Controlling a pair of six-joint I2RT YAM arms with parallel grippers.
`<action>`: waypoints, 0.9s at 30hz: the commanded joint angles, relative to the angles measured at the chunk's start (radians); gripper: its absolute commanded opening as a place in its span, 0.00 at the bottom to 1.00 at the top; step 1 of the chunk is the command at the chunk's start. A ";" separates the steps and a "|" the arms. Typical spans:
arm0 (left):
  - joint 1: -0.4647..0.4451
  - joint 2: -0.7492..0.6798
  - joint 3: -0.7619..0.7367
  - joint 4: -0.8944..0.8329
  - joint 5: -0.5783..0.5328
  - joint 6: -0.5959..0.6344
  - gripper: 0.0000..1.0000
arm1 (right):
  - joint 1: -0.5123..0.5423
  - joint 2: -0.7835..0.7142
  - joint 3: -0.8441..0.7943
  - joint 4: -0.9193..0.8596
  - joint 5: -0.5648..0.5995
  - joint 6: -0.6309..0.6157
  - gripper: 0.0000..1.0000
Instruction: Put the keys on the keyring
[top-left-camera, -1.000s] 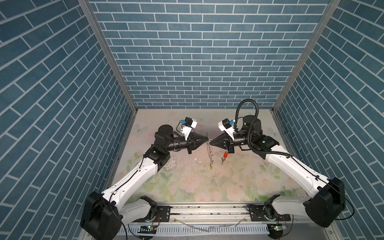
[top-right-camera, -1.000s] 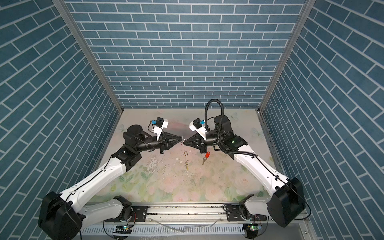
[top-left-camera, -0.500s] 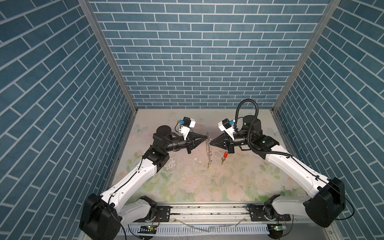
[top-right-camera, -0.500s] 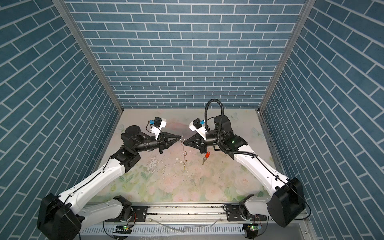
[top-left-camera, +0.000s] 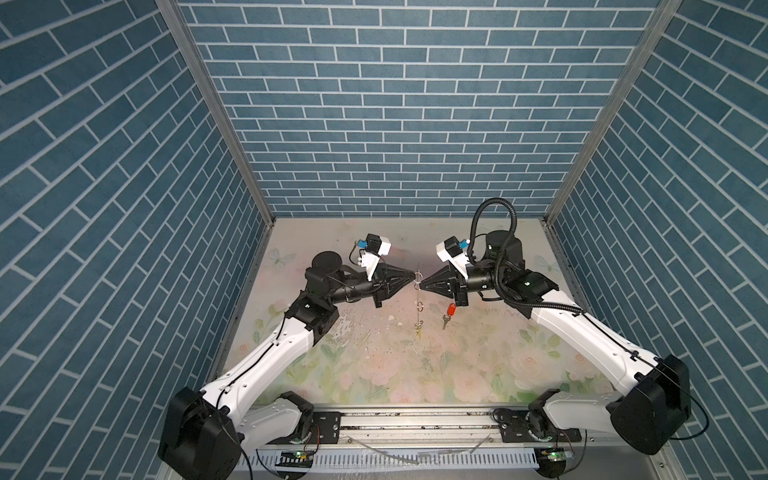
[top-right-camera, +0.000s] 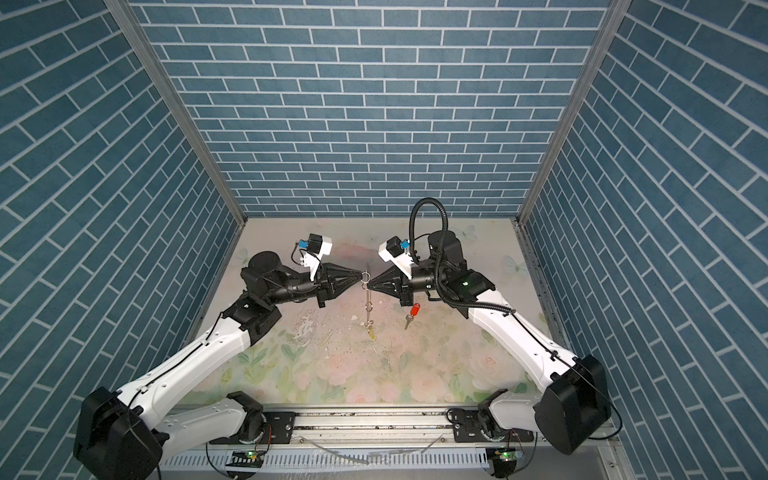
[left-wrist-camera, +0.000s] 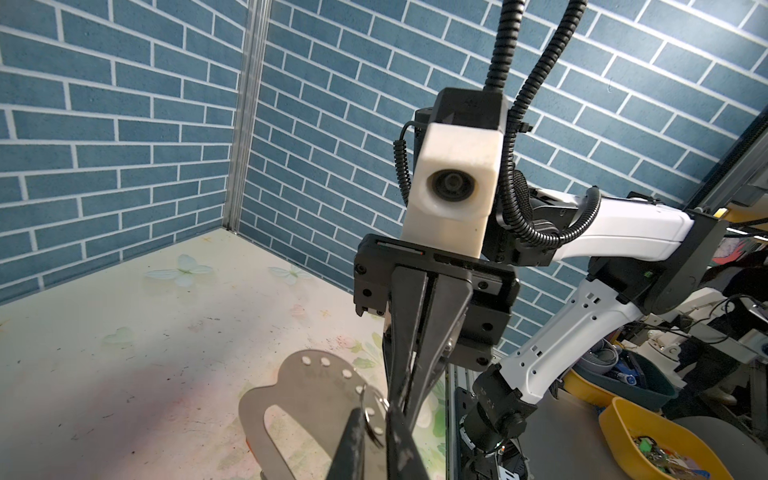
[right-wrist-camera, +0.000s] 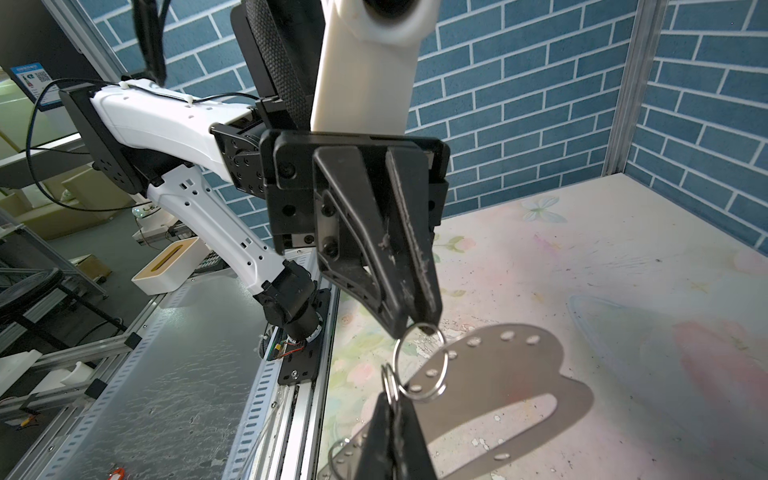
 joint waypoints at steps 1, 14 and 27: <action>-0.002 0.015 -0.003 0.039 0.033 -0.016 0.16 | -0.003 -0.011 0.031 0.021 0.004 -0.050 0.00; -0.002 0.042 0.003 0.046 0.040 -0.039 0.30 | -0.004 -0.014 0.037 0.000 0.005 -0.070 0.00; -0.002 0.063 0.032 0.016 0.039 -0.035 0.42 | 0.000 -0.004 0.051 -0.042 0.007 -0.098 0.00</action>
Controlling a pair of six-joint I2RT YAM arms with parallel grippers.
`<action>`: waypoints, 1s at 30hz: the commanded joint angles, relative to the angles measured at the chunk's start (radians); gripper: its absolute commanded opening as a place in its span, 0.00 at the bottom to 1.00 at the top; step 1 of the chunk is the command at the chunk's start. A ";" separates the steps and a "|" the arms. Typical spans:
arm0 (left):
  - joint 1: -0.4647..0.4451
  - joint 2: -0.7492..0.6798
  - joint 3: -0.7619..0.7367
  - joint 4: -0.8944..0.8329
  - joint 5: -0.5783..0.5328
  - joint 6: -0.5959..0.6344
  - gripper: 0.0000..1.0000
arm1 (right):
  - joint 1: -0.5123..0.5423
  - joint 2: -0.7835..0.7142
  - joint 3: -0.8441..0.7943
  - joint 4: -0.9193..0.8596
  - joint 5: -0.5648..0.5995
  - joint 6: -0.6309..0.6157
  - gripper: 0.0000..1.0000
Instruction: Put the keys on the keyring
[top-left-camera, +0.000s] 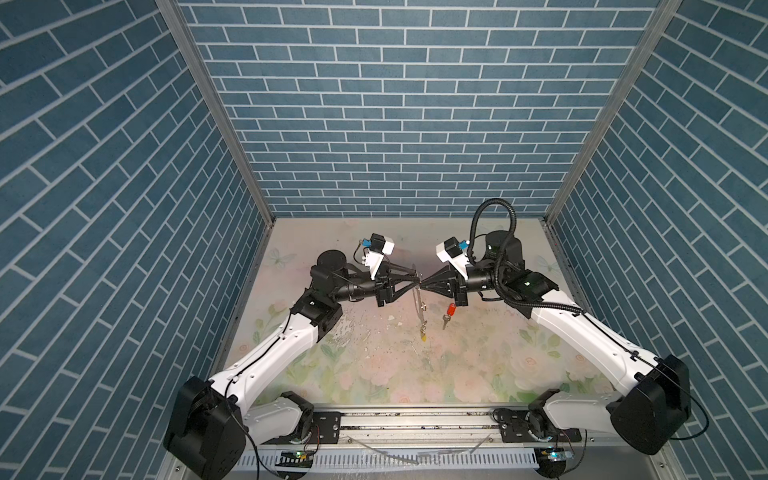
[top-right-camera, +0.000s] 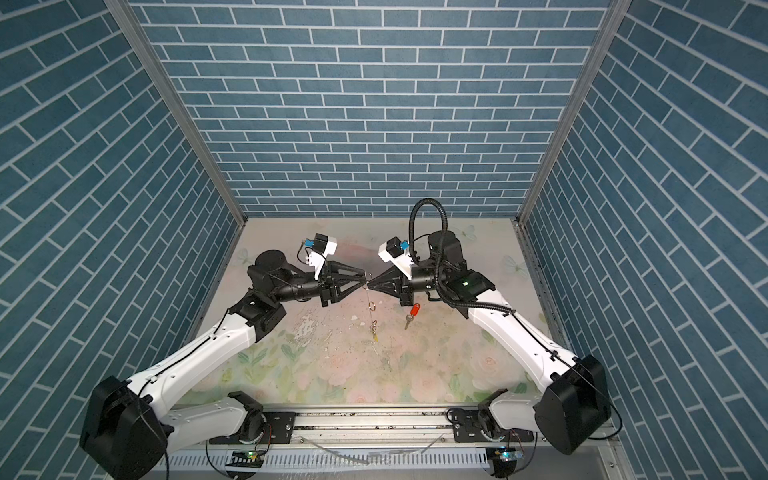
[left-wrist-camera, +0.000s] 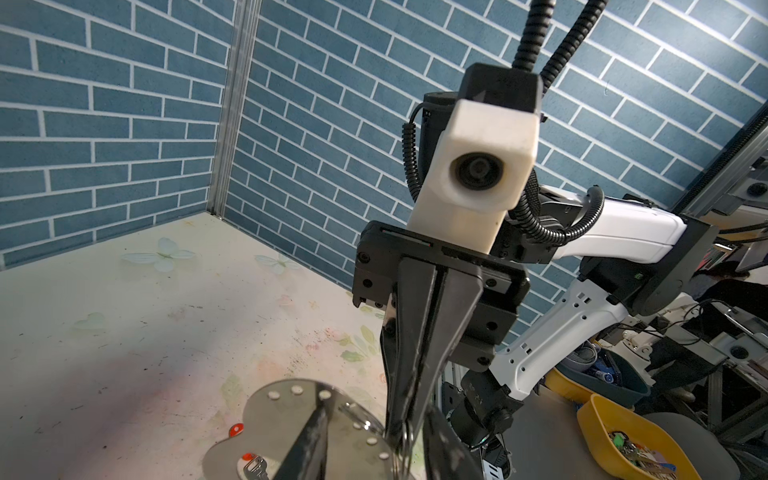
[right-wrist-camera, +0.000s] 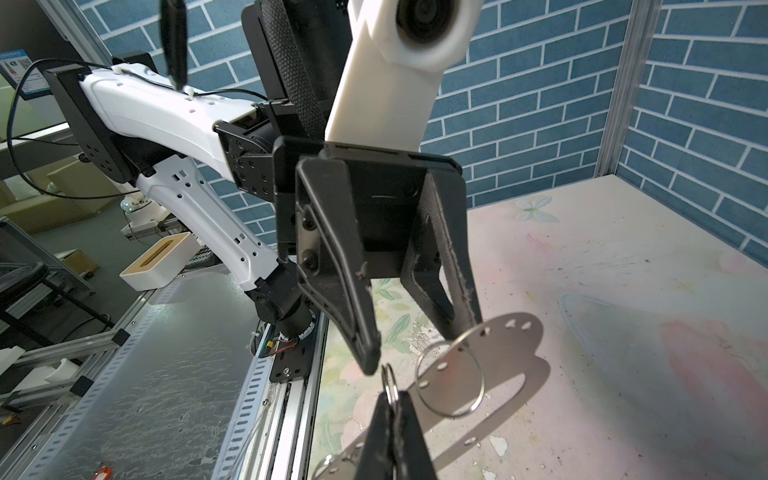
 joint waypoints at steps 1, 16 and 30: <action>-0.002 0.010 0.033 -0.018 0.008 0.003 0.43 | 0.002 -0.002 0.051 -0.034 -0.003 -0.075 0.00; -0.003 0.045 0.106 -0.205 -0.089 0.071 0.40 | 0.057 0.009 0.080 -0.133 0.088 -0.159 0.00; -0.004 0.066 0.138 -0.320 -0.128 0.113 0.33 | 0.096 0.013 0.093 -0.163 0.227 -0.198 0.00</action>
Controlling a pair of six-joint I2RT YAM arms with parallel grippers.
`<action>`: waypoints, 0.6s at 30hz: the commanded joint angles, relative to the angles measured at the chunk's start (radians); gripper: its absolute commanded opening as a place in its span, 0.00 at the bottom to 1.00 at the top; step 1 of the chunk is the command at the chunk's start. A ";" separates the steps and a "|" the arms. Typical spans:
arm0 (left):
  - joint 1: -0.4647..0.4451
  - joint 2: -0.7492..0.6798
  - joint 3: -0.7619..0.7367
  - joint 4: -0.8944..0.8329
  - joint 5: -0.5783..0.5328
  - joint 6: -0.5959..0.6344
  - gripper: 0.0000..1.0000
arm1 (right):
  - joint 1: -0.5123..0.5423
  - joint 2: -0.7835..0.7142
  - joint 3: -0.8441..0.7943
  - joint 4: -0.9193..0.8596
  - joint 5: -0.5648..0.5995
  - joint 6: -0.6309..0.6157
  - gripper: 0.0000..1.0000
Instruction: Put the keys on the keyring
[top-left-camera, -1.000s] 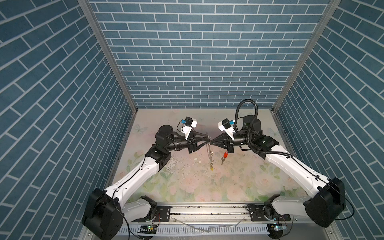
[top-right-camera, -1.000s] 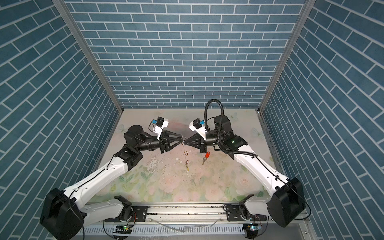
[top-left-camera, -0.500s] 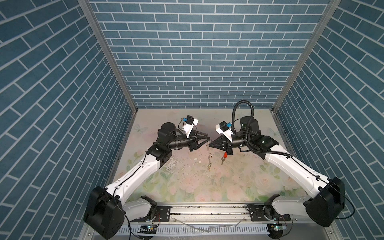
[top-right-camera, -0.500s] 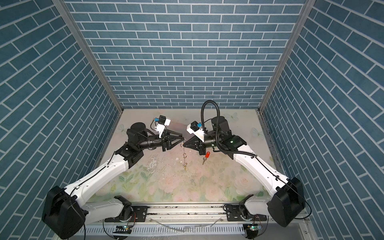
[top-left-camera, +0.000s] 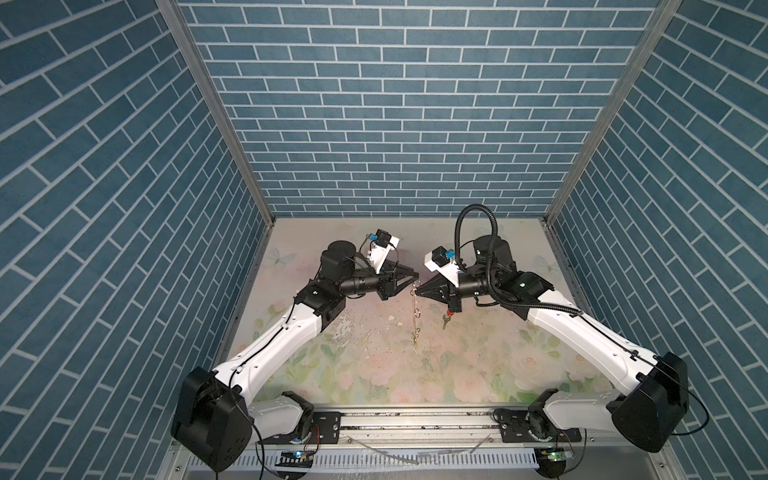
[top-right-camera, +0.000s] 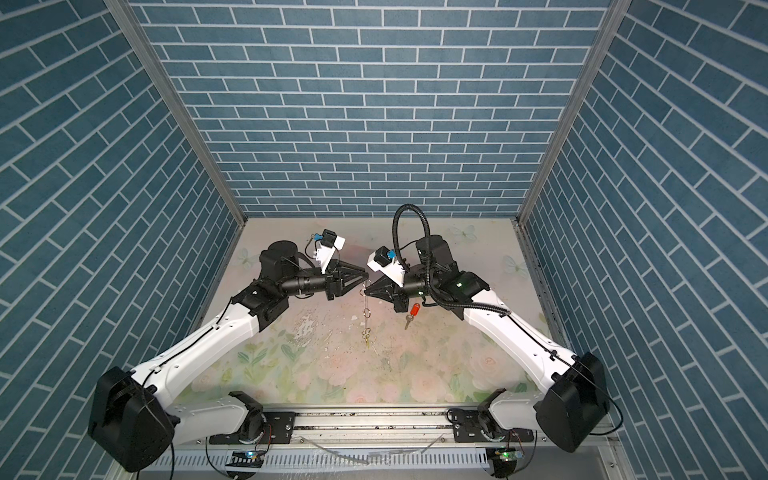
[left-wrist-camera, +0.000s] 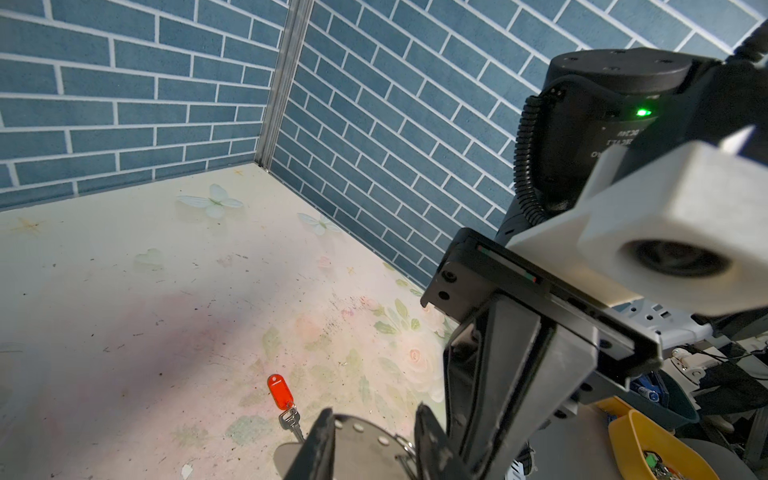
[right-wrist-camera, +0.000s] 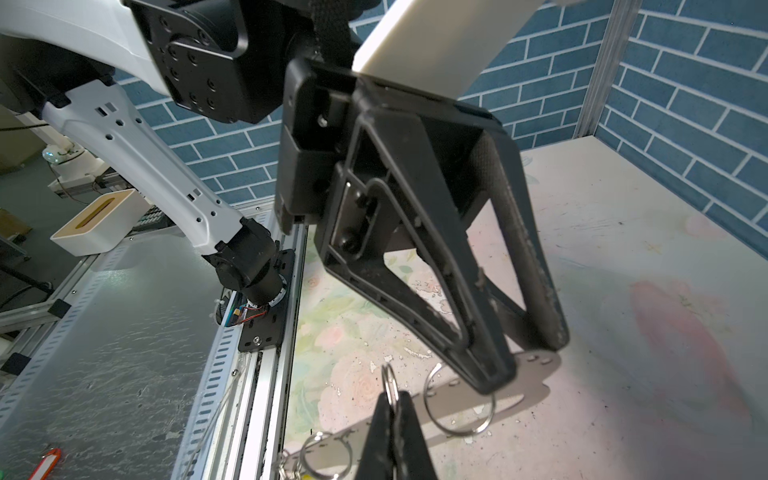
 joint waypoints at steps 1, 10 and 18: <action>-0.004 0.010 0.029 -0.049 -0.022 0.031 0.32 | 0.013 0.003 0.056 -0.007 0.038 -0.072 0.00; -0.006 0.034 0.054 -0.083 -0.056 0.040 0.27 | 0.049 0.020 0.060 -0.029 0.119 -0.105 0.00; -0.011 0.052 0.069 -0.113 -0.063 0.049 0.29 | 0.069 0.034 0.068 -0.044 0.185 -0.128 0.00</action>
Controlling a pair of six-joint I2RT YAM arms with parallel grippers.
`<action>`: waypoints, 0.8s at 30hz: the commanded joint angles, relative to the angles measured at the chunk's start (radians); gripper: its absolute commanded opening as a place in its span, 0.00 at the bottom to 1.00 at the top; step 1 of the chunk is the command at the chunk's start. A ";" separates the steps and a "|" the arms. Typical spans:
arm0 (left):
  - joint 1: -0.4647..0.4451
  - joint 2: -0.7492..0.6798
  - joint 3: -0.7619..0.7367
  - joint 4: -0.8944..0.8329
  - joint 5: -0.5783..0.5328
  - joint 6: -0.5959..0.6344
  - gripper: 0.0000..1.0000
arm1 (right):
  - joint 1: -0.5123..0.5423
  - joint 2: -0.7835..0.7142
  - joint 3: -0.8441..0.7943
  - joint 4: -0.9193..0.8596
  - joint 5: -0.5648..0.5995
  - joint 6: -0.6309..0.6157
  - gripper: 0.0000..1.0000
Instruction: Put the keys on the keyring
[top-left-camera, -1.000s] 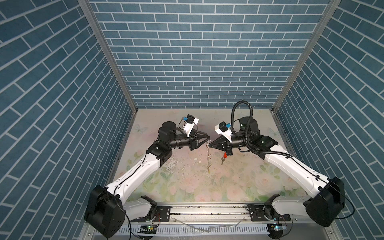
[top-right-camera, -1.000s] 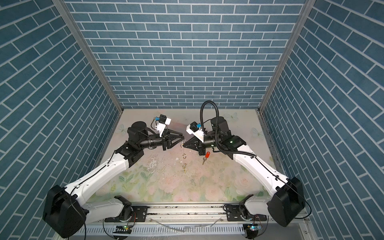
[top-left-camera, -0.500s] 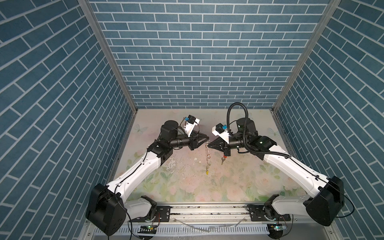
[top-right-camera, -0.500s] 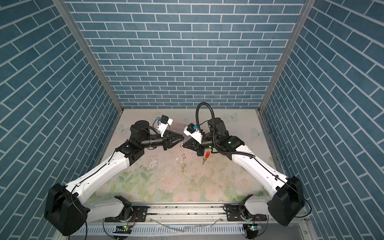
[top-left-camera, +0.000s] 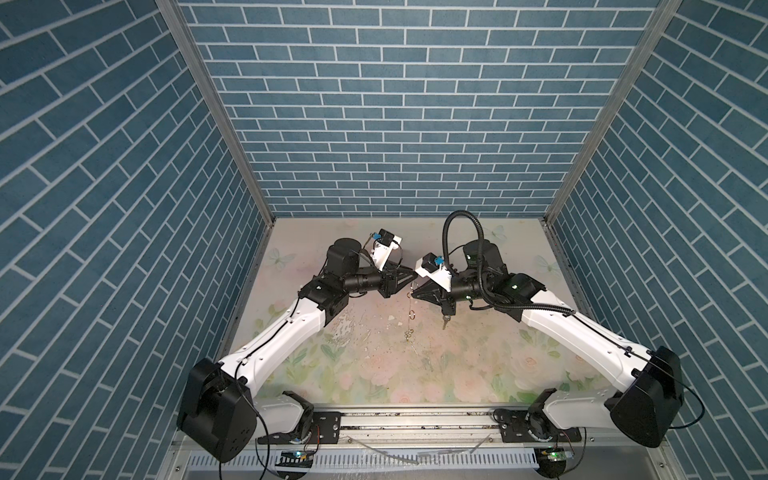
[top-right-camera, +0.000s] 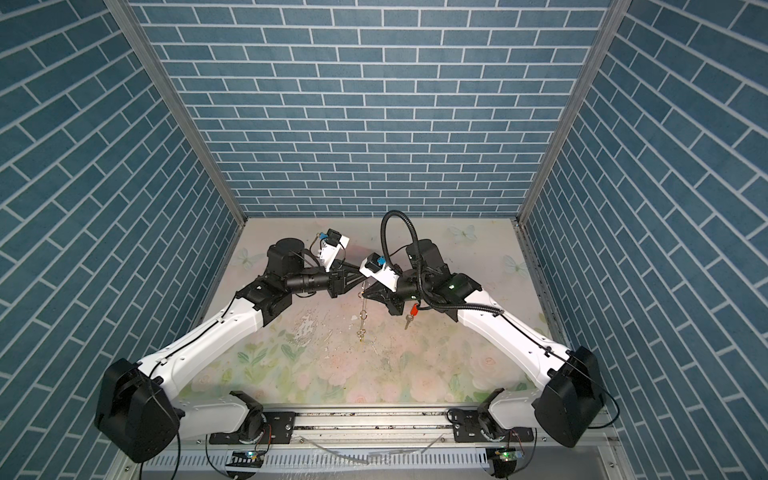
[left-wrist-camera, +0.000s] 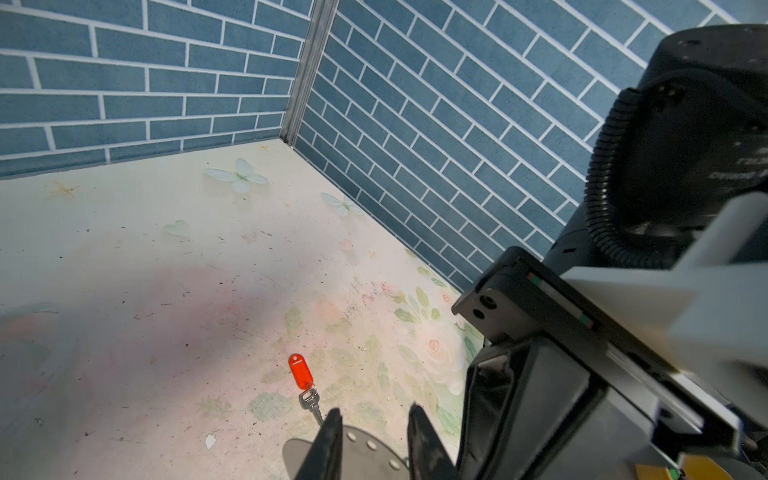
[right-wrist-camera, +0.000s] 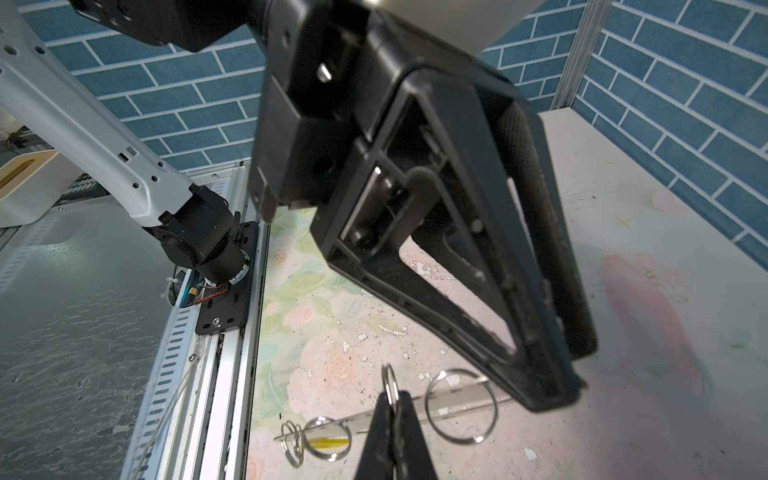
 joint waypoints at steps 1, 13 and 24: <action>-0.007 0.009 0.033 -0.042 -0.009 0.026 0.29 | 0.011 0.006 0.060 -0.008 0.035 -0.073 0.00; -0.011 -0.111 -0.019 -0.025 -0.125 0.053 0.45 | 0.011 0.008 0.053 0.023 0.102 -0.038 0.00; -0.007 -0.269 -0.105 -0.042 -0.184 0.059 0.44 | 0.011 0.014 0.053 0.073 0.192 0.009 0.00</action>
